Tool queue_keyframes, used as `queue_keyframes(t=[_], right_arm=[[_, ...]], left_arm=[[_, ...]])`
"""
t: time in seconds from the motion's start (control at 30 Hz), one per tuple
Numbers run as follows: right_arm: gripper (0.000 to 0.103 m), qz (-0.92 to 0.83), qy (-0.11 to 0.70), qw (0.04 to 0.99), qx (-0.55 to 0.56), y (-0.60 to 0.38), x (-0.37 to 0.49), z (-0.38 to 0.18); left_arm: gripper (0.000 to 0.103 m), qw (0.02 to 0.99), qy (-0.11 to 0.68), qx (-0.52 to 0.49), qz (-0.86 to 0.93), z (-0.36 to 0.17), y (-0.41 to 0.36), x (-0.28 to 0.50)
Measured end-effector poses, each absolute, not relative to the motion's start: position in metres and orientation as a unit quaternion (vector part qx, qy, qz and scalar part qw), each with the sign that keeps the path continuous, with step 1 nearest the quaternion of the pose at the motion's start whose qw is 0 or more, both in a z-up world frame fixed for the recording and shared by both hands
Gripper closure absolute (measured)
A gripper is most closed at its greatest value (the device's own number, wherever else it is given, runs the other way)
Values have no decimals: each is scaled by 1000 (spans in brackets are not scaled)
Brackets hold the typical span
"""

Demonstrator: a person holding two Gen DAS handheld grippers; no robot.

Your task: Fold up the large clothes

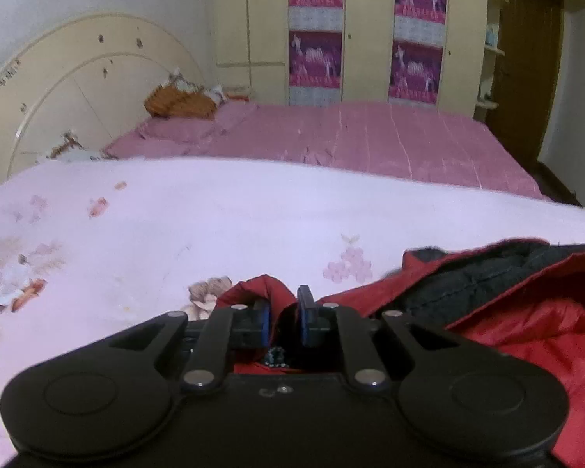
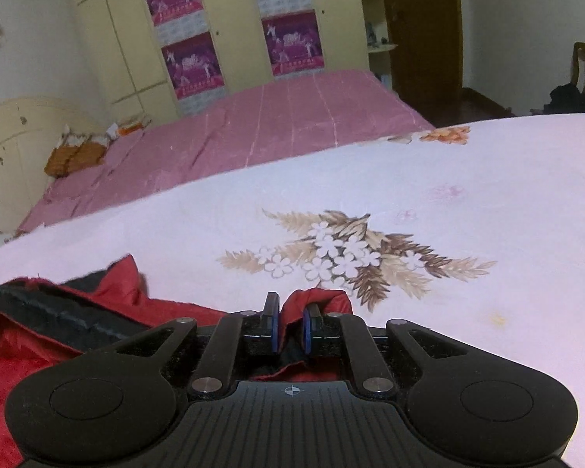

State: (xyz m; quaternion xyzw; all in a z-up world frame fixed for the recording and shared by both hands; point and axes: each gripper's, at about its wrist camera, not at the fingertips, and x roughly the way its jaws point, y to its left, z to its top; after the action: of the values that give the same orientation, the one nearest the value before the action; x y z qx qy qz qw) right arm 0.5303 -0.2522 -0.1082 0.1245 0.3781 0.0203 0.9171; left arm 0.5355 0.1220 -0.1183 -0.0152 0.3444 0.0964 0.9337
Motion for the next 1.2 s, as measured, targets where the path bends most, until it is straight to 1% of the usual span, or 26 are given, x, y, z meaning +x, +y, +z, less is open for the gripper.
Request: queue_keyframes(t=[0.03, 0.07, 0.1, 0.17, 0.2, 0.23, 0.3, 0.33, 0.37, 0.4, 0.43, 0.47, 0.5, 0.53, 0.57, 0.6, 0.63, 0.67, 0.7, 0.73, 0.77, 0.83, 0.87, 1.0, 1.13, 1.2], right_arm=[[92, 21, 378, 916, 128, -253, 531, -109], [90, 23, 378, 916, 136, -255, 531, -110], [81, 22, 377, 915, 144, -257, 531, -109], [56, 23, 368, 915, 165, -264, 530, -108], [23, 18, 358, 917, 174, -267, 529, -105], [0, 2, 343, 924, 171, -268, 526, -101], [0, 1, 321, 935, 151, -267, 523, -94], [1, 4, 322, 936, 144, -266, 524, -92], [1, 4, 318, 938, 140, -264, 523, -90], [1, 5, 311, 941, 135, -263, 521, -87], [1, 3, 302, 945, 127, -262, 518, -84], [1, 1, 295, 948, 118, -260, 516, -81], [1, 1, 289, 951, 110, -258, 514, -77], [1, 1, 282, 954, 105, -256, 512, -74], [1, 1, 277, 955, 102, -254, 510, -72], [3, 1, 274, 957, 101, -252, 508, -70], [17, 4, 272, 957, 103, -249, 507, -69], [23, 9, 274, 956, 103, -245, 506, -68], [26, 13, 276, 956, 100, -239, 506, -67], [27, 20, 277, 956, 96, -232, 505, -68], [28, 31, 279, 956, 86, -221, 504, -68], [47, 57, 289, 954, 64, -198, 504, -71], [50, 70, 295, 951, 55, -187, 505, -74], [51, 89, 306, 948, 2, -148, 511, -94], [51, 53, 327, 943, -30, -147, 530, -126], [51, 30, 338, 940, -26, -156, 538, -138]], left_arm=[[88, 933, 347, -21, 93, -120, 124, 537], [85, 933, 348, -33, 90, -120, 127, 538], [81, 932, 348, -55, 83, -119, 133, 539], [74, 933, 336, -107, 72, -117, 146, 538], [72, 932, 329, -132, 69, -116, 152, 537], [70, 931, 325, -151, 68, -115, 157, 535], [69, 932, 318, -162, 68, -113, 160, 533], [62, 934, 313, -158, 66, -112, 158, 532], [48, 938, 305, -154, 64, -111, 156, 529], [40, 944, 287, -147, 67, -108, 153, 523], [20, 954, 259, -134, 74, -103, 150, 516], [10, 962, 233, -120, 81, -98, 145, 512], [9, 969, 209, -100, 83, -93, 140, 505], [10, 973, 202, -82, 80, -90, 136, 501], [12, 974, 204, -70, 74, -87, 133, 500], [12, 973, 210, -62, 68, -85, 128, 500], [14, 972, 220, -57, 63, -83, 123, 499], [17, 969, 233, -54, 54, -83, 116, 498], [19, 966, 251, -49, 35, -83, 107, 499], [25, 963, 266, -38, 18, -84, 97, 500], [28, 960, 280, -23, 1, -87, 85, 502], [32, 954, 300, -2, -21, -96, 64, 504], [35, 951, 307, 0, -26, -102, 57, 505], [36, 946, 325, -3, 8, -127, 51, 513], [34, 944, 329, -14, 31, -144, 61, 514], [33, 943, 330, -15, 37, -148, 65, 518]])
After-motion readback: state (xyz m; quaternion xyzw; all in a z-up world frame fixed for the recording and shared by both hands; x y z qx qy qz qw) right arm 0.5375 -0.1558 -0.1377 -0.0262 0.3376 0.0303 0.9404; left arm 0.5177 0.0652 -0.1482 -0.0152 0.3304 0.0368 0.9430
